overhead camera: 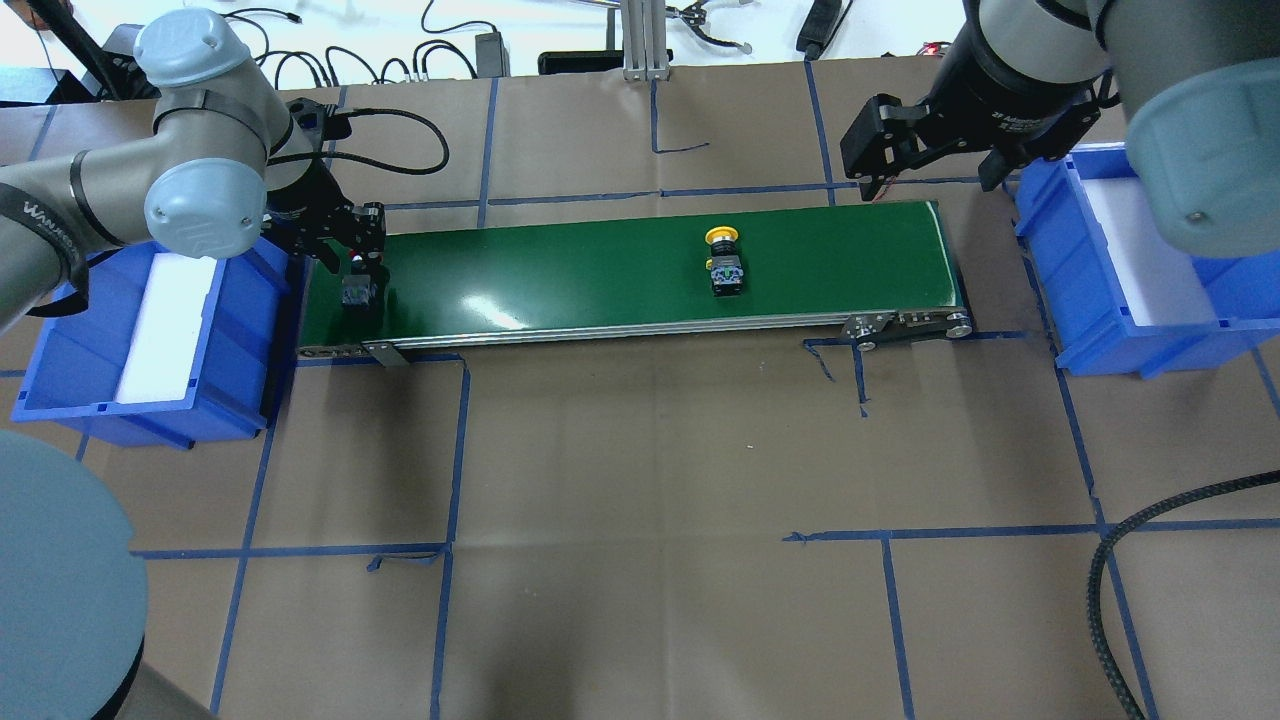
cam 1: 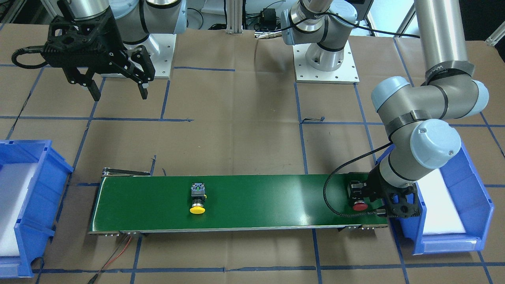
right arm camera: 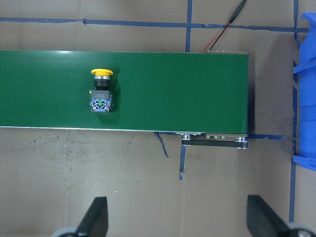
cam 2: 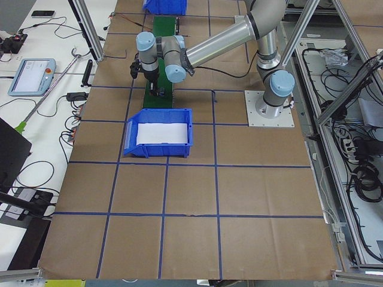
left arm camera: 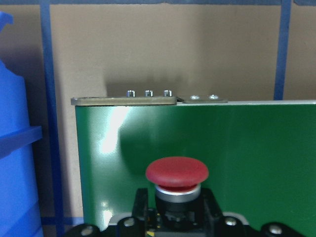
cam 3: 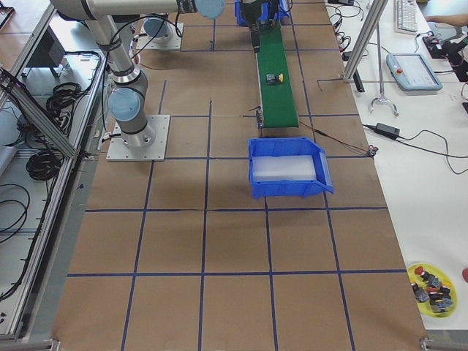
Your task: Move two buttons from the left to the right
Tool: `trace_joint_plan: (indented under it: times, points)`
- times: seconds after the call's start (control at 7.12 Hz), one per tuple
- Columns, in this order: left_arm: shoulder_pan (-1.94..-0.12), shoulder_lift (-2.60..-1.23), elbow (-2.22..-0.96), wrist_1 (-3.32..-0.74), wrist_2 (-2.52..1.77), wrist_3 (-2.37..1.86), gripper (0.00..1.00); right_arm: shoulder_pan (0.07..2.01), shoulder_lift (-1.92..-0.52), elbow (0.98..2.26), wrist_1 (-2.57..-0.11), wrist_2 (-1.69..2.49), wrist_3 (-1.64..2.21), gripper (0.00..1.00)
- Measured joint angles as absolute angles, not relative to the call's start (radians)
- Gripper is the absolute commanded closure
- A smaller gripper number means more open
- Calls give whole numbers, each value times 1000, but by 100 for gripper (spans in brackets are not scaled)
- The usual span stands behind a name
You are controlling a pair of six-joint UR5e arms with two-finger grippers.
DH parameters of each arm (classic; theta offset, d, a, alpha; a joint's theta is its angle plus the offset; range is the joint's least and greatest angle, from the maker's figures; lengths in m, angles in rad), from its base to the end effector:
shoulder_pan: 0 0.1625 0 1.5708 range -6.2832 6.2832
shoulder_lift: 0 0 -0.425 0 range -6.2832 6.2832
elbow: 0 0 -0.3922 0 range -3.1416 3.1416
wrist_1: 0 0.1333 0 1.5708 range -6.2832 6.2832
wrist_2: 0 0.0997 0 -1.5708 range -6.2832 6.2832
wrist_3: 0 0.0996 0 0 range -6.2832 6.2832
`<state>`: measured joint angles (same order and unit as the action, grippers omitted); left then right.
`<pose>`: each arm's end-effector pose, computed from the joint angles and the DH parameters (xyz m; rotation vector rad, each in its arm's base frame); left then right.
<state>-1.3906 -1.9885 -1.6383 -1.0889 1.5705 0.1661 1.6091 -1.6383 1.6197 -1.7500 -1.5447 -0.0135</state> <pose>-0.0203 -0.6326 0.2681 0.0221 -3.1407 -0.0050 0.1542 -0.4752 0.5158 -0.0842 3.0969 -0.3069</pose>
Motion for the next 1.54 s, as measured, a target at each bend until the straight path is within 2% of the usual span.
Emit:
trace_joint_plan:
  times: [0.56,1.12,1.54]
  points:
    - [-1389,-1945,-1572,-1161,1574,163,0,1612,-1564,1638,-1830,-1538,-12,0]
    - [-1448,-1831,-1380,-1542,1572,99,0,1614,-1363,1628,-2112,-1488,-13,0]
    - [-1518,-1763,-1398,-1596,1577,56,0,1611,-1201,1612,-2229,-1487,-10,0]
